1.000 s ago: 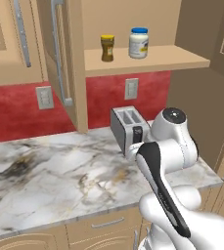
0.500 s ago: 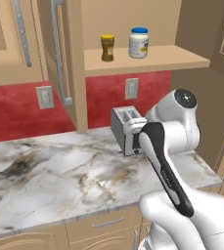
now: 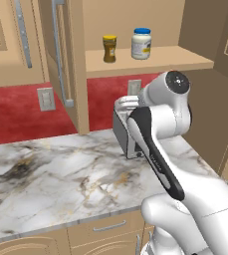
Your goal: Collect the turmeric, mayonnaise, and shaker from the cabinet and place them next to the stove.
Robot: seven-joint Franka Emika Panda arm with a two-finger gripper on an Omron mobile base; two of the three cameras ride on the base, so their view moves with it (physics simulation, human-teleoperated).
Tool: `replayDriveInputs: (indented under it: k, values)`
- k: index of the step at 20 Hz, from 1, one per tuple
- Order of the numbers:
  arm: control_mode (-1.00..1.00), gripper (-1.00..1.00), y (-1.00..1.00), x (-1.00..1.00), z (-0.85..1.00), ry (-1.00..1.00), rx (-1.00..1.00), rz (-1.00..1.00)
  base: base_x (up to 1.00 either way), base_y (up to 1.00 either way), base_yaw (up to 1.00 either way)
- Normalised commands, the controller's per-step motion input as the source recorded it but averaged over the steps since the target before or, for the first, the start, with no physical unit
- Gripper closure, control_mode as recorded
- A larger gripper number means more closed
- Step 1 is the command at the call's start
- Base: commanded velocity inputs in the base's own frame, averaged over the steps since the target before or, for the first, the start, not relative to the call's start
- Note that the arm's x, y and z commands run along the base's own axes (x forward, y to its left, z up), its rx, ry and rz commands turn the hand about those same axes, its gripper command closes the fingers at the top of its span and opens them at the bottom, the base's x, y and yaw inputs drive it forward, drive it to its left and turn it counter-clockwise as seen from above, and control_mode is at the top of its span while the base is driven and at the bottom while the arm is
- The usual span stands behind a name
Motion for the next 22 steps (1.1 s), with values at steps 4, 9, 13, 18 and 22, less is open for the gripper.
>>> replayDriveInputs:
  k: [4,9,13,18,22]
  values:
    - [-1.00,-1.00,0.16,0.24,0.59,-0.18,0.00,-0.04,0.00,0.00,0.00]
    - [-1.00,-1.00,0.03,0.05,0.47,-0.24,0.00,0.00,0.00,0.00,0.00]
    - [-1.00,-1.00,0.00,0.00,0.57,-0.24,0.00,0.00,0.00,0.00,0.00]
    - [-1.00,-1.00,0.00,0.00,0.58,-0.17,0.00,0.00,0.00,0.00,0.00]
    - [-1.00,-1.00,0.00,0.03,0.50,-0.09,0.00,0.00,0.00,0.00,0.00]
